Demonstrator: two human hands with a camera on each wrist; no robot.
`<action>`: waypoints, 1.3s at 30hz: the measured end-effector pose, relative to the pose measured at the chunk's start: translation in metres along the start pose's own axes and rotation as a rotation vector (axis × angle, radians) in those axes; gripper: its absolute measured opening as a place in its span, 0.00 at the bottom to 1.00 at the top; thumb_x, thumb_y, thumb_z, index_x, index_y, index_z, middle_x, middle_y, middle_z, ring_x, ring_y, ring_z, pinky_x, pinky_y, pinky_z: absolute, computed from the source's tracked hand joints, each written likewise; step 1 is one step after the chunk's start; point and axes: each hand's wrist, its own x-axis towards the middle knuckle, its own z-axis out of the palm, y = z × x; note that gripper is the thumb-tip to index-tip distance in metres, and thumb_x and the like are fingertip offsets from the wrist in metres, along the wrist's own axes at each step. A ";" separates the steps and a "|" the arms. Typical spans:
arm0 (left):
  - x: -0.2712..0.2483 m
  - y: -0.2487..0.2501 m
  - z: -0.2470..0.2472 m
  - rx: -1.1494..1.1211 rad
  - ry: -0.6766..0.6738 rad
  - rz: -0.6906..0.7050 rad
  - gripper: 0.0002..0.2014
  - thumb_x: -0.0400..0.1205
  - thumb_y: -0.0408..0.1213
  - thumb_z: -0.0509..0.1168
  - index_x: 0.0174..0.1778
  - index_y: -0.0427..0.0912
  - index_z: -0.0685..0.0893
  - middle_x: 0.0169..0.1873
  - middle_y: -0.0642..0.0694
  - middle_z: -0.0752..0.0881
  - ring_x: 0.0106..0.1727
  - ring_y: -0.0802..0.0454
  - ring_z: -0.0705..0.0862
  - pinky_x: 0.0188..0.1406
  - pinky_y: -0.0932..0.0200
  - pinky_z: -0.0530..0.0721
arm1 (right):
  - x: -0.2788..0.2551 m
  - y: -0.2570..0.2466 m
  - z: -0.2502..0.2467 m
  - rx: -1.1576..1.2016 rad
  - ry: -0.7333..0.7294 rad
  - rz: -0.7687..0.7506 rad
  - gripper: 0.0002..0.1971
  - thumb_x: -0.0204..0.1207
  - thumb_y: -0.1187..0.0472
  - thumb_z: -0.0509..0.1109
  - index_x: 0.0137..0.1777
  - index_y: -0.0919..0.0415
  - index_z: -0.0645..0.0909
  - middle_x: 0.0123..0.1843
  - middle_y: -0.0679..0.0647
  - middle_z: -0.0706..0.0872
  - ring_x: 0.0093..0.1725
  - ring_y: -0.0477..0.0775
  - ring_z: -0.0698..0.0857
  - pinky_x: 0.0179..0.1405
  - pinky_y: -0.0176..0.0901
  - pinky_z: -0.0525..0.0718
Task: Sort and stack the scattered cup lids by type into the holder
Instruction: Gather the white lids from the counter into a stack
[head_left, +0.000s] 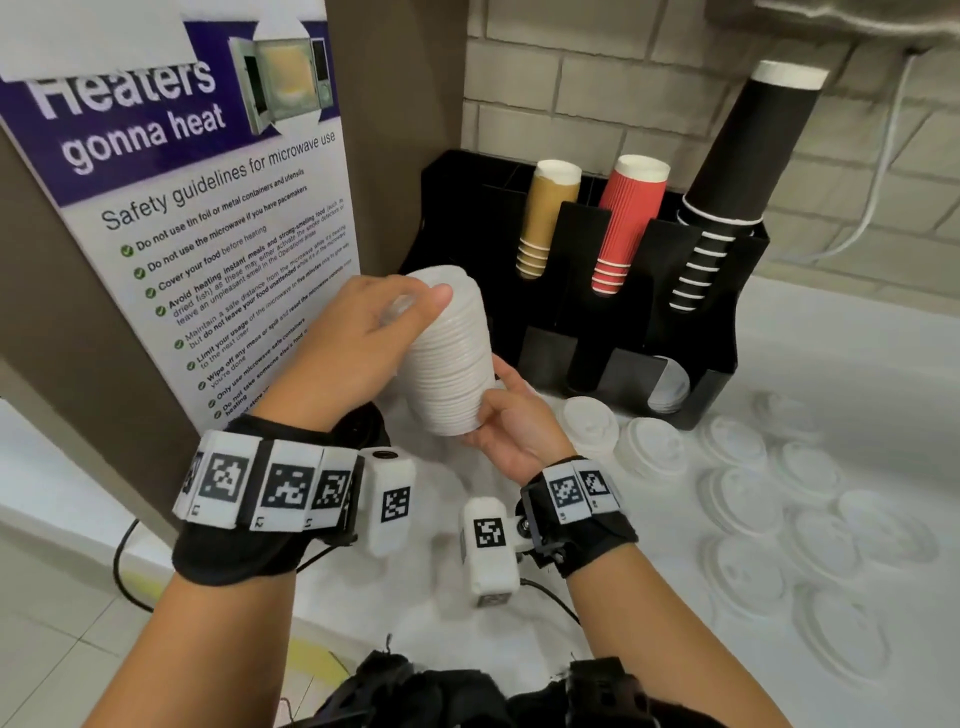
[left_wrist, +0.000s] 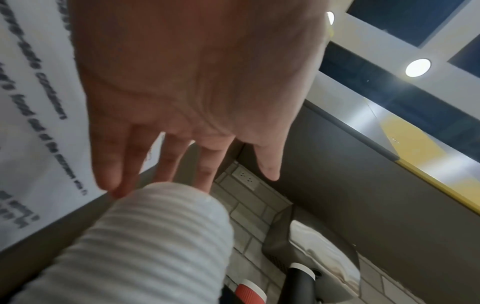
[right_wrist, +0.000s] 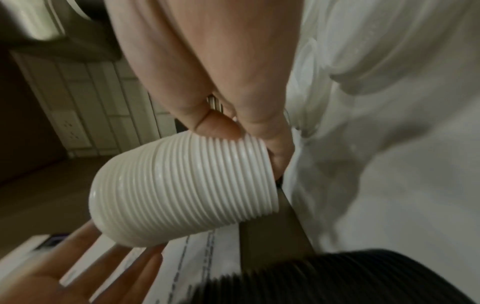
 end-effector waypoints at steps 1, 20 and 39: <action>-0.002 -0.002 -0.001 0.000 -0.002 -0.045 0.35 0.72 0.73 0.53 0.58 0.49 0.86 0.56 0.43 0.83 0.58 0.49 0.82 0.62 0.51 0.78 | 0.002 0.005 0.002 -0.008 0.011 0.029 0.37 0.71 0.83 0.49 0.77 0.53 0.66 0.74 0.64 0.72 0.70 0.70 0.75 0.51 0.65 0.84; -0.011 -0.027 -0.002 0.087 -0.011 -0.256 0.22 0.84 0.61 0.55 0.56 0.51 0.87 0.57 0.54 0.84 0.60 0.52 0.79 0.55 0.57 0.72 | 0.027 0.029 0.018 -1.027 -0.003 0.151 0.41 0.73 0.68 0.68 0.81 0.48 0.51 0.63 0.66 0.81 0.62 0.66 0.82 0.65 0.64 0.80; -0.010 -0.029 -0.002 0.077 0.016 -0.271 0.21 0.82 0.62 0.54 0.59 0.56 0.86 0.58 0.55 0.87 0.63 0.52 0.81 0.62 0.52 0.73 | 0.033 0.025 0.017 -0.987 -0.024 0.142 0.36 0.77 0.64 0.65 0.83 0.54 0.54 0.63 0.66 0.83 0.62 0.62 0.84 0.66 0.59 0.81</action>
